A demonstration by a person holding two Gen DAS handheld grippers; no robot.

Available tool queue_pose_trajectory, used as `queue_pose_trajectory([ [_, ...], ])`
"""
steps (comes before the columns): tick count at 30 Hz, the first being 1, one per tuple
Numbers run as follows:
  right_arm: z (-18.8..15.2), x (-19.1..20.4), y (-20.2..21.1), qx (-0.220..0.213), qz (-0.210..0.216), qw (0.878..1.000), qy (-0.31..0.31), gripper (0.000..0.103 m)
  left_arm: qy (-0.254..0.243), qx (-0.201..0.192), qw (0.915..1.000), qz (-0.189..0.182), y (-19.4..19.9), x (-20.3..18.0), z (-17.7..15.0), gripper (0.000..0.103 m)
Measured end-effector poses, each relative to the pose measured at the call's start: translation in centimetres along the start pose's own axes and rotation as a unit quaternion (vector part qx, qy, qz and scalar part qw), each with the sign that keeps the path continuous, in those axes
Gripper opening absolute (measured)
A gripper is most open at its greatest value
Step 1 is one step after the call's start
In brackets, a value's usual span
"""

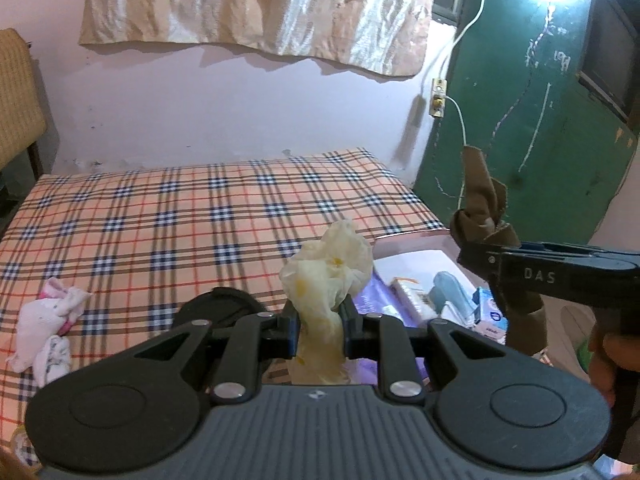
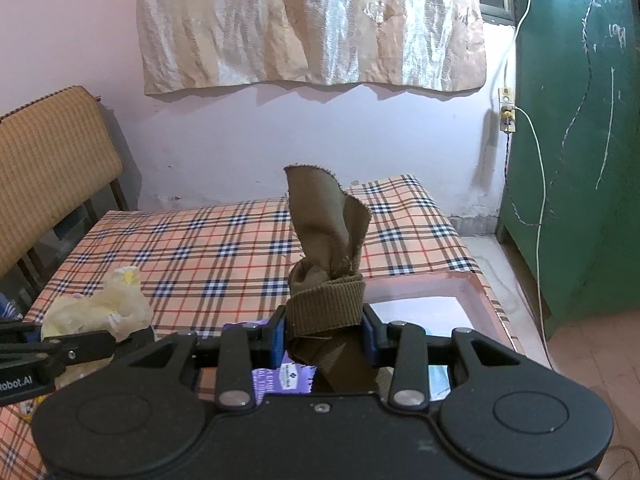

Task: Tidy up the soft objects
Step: 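Carry the yellow bag and brown sock with both grippers to the white box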

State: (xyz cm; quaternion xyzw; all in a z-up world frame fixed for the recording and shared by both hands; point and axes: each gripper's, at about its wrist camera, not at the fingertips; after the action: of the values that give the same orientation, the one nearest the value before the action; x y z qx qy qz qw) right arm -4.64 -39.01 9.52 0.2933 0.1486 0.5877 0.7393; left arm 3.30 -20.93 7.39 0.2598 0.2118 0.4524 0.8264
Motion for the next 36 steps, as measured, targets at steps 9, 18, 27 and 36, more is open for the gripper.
queue_pose_trajectory([
  [9, 0.5, -1.9, -0.7, 0.002, -0.009, 1.000, -0.006, 0.045, -0.007, 0.005, 0.9999, -0.014, -1.7, -1.9, 0.6, 0.022],
  [18, 0.9, -4.3, -2.1, 0.011, -0.019, 1.000, -0.012, 0.045, -0.013, 0.012, 0.9994, -0.029, -3.5, -3.9, 1.3, 0.022],
  [27, 1.2, -7.3, -4.2, 0.032, -0.025, 0.999, -0.017, 0.045, -0.011, 0.026, 0.9980, -0.056, -6.7, -6.5, 1.9, 0.022],
  [36, 1.6, -10.6, -7.6, 0.059, -0.029, 0.997, -0.030, 0.045, 0.006, 0.049, 0.9963, -0.071, -11.5, -8.1, 2.8, 0.022],
])
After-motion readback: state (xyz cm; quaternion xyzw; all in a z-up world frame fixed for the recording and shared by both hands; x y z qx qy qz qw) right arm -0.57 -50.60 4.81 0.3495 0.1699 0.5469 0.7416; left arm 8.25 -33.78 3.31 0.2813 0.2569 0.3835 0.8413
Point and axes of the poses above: each gripper's, at about its wrist camera, not at the fingertips, and y roughly against the way its jaws point, x to its left, z to its top
